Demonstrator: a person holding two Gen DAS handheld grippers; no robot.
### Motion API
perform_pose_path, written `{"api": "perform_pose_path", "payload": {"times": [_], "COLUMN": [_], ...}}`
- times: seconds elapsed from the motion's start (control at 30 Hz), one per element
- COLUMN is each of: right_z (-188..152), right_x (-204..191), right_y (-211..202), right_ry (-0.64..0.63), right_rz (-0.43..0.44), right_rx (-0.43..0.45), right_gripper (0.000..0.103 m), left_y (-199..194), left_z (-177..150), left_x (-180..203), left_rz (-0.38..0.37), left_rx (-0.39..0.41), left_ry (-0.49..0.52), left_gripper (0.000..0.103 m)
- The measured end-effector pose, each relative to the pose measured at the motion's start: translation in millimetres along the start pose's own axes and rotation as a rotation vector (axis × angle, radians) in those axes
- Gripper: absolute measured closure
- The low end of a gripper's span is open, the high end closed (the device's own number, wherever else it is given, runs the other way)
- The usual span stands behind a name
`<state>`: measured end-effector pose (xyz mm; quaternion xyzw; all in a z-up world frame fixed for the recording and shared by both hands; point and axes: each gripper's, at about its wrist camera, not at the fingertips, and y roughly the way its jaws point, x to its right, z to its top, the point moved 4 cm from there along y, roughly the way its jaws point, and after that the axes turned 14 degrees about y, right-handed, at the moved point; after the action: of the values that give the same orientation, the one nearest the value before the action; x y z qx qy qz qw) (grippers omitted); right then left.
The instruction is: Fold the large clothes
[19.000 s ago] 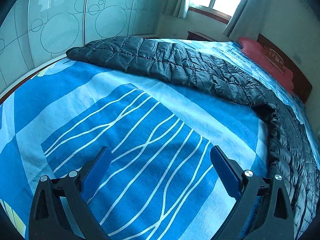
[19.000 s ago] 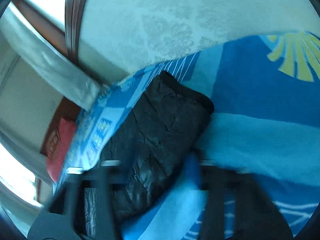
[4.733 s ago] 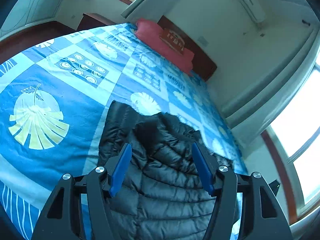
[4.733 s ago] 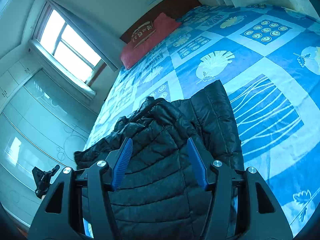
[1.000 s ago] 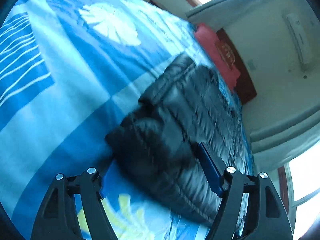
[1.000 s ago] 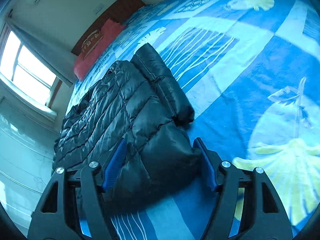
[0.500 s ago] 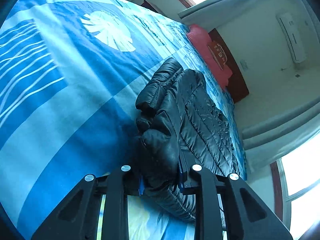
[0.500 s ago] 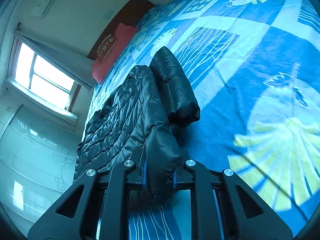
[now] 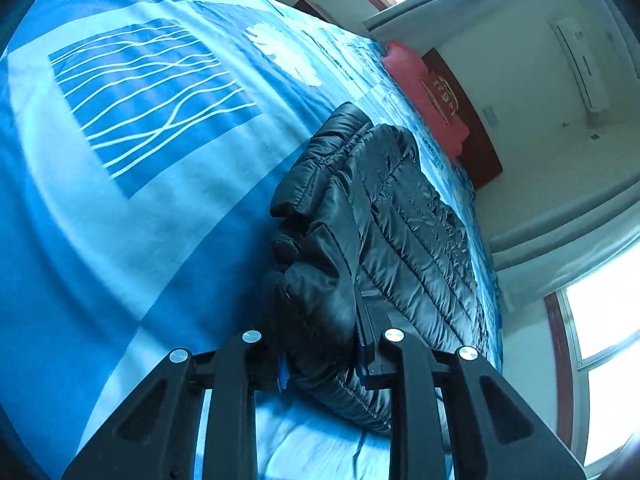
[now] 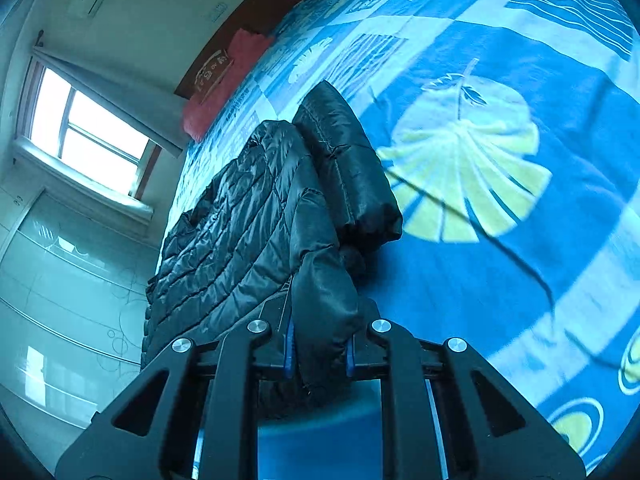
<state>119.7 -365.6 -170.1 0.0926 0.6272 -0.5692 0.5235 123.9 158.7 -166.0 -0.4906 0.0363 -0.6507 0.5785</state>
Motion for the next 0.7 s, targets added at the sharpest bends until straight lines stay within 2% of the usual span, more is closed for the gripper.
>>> {"api": "perform_pose_path", "payload": {"times": [0.1, 0.2, 0.33, 0.47, 0.7], "right_z": [3, 11, 9, 10, 14], "right_x": [6, 7, 14, 22, 30], "right_y": [5, 7, -3, -12, -39], "right_ry": [0.034, 0.037, 0.048, 0.059, 0.042], "right_rz": [0.009, -0.002, -0.003, -0.007, -0.048], "right_rx": [-0.008, 0.001, 0.016, 0.035, 0.1], "right_gripper": [0.082, 0.071, 0.061, 0.058, 0.053], "left_y": [7, 5, -4, -14, -30], "left_z": [0, -1, -3, -6, -11], "left_x": [-4, -7, -10, -16, -26], "left_rz": [-0.004, 0.0, 0.016, 0.04, 0.052], "left_rx": [-0.011, -0.019, -0.016, -0.003, -0.001], "left_ry": [-0.004, 0.0, 0.013, 0.017, 0.002], "left_gripper": [0.078, 0.071, 0.063, 0.054, 0.051]}}
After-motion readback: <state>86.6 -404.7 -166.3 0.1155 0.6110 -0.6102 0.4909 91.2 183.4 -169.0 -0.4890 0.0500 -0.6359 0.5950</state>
